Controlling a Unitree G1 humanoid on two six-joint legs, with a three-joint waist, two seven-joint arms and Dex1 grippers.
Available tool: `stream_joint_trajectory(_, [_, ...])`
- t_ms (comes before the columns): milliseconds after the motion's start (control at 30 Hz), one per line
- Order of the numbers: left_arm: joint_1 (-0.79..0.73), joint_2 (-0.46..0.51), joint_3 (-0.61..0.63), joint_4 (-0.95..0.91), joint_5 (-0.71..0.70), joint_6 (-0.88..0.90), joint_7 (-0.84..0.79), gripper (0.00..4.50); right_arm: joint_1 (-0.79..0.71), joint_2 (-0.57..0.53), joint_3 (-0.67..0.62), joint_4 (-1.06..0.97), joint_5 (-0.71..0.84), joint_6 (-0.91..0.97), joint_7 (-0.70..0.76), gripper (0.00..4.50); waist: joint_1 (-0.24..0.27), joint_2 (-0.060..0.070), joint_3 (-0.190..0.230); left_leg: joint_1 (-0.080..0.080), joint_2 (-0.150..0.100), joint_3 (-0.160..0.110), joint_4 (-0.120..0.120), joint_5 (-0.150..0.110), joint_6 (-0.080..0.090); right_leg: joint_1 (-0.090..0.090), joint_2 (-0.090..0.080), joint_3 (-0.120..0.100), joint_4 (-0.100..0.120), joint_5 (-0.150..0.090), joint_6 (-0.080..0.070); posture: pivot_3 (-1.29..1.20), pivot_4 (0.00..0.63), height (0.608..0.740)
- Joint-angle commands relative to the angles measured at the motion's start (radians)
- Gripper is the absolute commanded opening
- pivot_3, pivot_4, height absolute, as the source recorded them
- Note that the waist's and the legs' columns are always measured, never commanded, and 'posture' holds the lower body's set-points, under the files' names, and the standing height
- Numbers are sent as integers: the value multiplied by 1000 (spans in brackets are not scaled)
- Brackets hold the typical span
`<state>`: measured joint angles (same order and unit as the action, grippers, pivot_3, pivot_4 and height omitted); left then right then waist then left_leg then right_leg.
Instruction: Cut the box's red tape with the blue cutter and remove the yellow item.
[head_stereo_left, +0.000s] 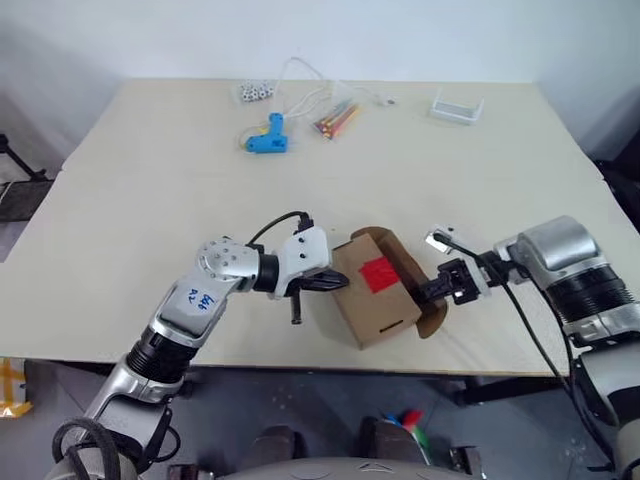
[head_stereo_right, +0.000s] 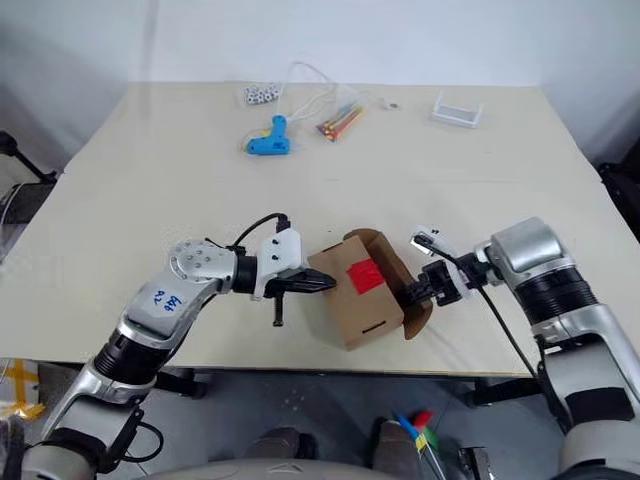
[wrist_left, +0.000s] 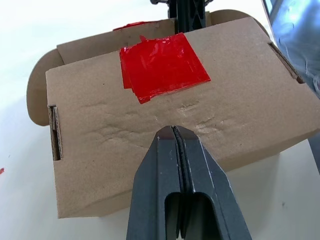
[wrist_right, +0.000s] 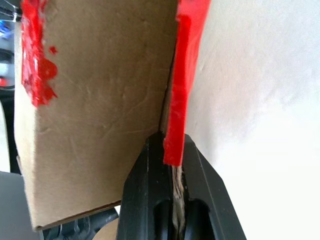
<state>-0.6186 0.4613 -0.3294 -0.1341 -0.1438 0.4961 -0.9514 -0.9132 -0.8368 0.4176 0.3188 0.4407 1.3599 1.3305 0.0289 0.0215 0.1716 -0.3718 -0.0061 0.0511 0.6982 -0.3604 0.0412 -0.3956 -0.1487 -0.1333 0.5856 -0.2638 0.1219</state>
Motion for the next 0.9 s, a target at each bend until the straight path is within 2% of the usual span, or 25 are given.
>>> stream_joint_trajectory(33, [34, -19, -65, 97, 49, 9, 21, 0, -20, -65, -56, -85, 52, 73, -3, 16, 6, 0, 0, 0, -1, -1, 0, 0, 1, 0, 0, 0, 0, 0, 0, 0, 150, 740])
stream_joint_trajectory(467, [-21, -211, -66, 258, 71, -123, 110, 0, -133, -235, -32, -259, 140, 238, -37, 16, 27, 0, 0, -3, -6, -1, 0, 0, 4, 1, 0, -2, -9, 1, 2, 0, 150, 740])
stream_joint_trajectory(700, [-14, -283, -50, 288, 65, -169, 150, 0, -219, -318, 27, -305, 202, 254, -84, 16, 26, -1, 1, -5, -6, -1, 0, 0, 4, 1, 0, -2, -10, 2, 4, 0, 150, 740])
stream_joint_trajectory(767, [-15, -303, -46, 299, 67, -179, 158, 0, -244, -332, 48, -316, 215, 254, -118, 16, 24, -2, 3, -8, -6, -1, 0, 0, 5, -3, 0, -2, -9, 2, 5, 0, 150, 740])
stream_joint_trajectory(833, [-16, -321, -38, 305, 69, -181, 172, 0, -260, -330, 53, -321, 209, 254, -189, 16, 23, -3, 3, -19, -6, 0, 1, 1, 6, -15, 0, -2, -6, 3, 6, 0, 150, 740])
stream_joint_trajectory(900, [-15, -328, -33, 307, 68, -176, 180, 0, -266, -338, 58, -328, 236, 254, -250, 16, 24, -3, 3, -19, -7, 1, 1, 1, 6, -18, 0, -4, -1, 3, 6, 0, 150, 740])
